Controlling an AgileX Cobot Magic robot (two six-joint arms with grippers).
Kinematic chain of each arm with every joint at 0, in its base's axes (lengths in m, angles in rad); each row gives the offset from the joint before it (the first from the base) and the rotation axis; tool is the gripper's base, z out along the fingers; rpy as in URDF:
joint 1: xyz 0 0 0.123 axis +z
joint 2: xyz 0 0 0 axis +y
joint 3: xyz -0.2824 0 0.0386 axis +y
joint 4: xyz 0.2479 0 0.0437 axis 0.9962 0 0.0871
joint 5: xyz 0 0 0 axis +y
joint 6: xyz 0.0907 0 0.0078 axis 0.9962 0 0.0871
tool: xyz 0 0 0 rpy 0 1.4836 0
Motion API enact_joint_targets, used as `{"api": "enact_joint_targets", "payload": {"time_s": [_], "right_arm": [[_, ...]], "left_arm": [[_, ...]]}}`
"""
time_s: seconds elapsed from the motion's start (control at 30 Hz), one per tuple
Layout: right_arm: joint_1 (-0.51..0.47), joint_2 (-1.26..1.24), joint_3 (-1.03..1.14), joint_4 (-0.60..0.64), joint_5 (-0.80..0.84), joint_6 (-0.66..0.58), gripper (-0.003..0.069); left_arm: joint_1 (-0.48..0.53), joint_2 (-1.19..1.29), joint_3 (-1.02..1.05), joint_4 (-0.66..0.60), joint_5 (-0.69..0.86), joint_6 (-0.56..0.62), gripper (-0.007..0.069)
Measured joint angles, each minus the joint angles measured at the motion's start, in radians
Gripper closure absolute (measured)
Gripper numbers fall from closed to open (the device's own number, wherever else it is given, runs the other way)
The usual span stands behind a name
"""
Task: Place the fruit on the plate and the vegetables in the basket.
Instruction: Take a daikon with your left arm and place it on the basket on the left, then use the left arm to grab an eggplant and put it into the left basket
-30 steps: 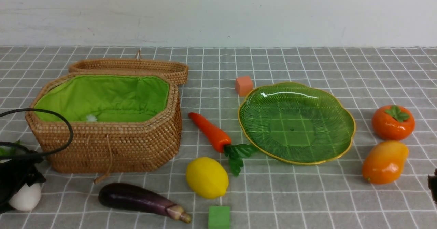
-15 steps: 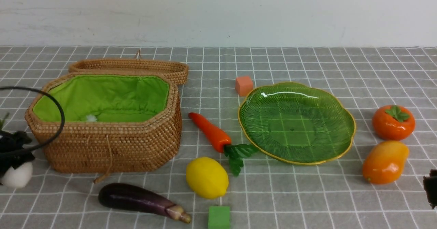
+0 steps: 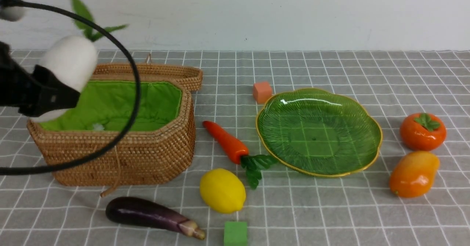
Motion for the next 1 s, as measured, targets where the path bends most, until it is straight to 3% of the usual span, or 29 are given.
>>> {"api": "enact_joint_targets", "payload": {"time_s": [0.13,0.3,0.4,0.6,0.7,0.77,0.8,0.87,0.9,1.0], "right_arm": [[0.000,-0.001,-0.016,-0.010,0.026,0.000,0.0550],[0.000,-0.001,-0.017,-0.010,0.075,0.000,0.0545],[0.000,-0.001,-0.017,-0.009,0.092,0.000,0.0543],[0.000,-0.001,-0.018,-0.009,0.111,0.000,0.0537],[0.000,-0.001,-0.018,-0.010,0.103,0.000,0.0534],[0.000,-0.001,-0.018,-0.010,0.102,0.000,0.0533],[0.000,-0.001,-0.018,-0.012,0.102,0.000,0.0532],[0.000,-0.001,-0.018,-0.012,0.102,0.000,0.0532],[0.000,-0.001,-0.018,-0.013,0.102,0.000,0.0531],[0.000,-0.001,-0.018,-0.013,0.102,0.000,0.0529]], "left_arm": [[-0.142,0.184,-0.134,0.237,0.002,0.053,0.0144],[-0.211,0.339,-0.201,0.457,-0.024,0.037,0.0144],[-0.220,0.369,-0.204,0.503,-0.042,-0.005,0.0144],[-0.221,0.355,-0.209,0.570,-0.026,-0.190,-0.0029],[-0.221,0.306,-0.209,0.545,0.016,-0.285,-0.0017],[-0.226,0.278,-0.209,0.528,0.031,-0.344,0.0029],[-0.248,0.229,-0.209,0.505,0.067,-0.406,0.0120],[-0.275,0.193,-0.199,0.491,0.101,-0.426,0.0214],[-0.330,0.142,-0.166,0.476,0.149,-0.408,0.0362],[-0.448,0.069,-0.056,0.443,0.243,-0.289,0.0601]]}}
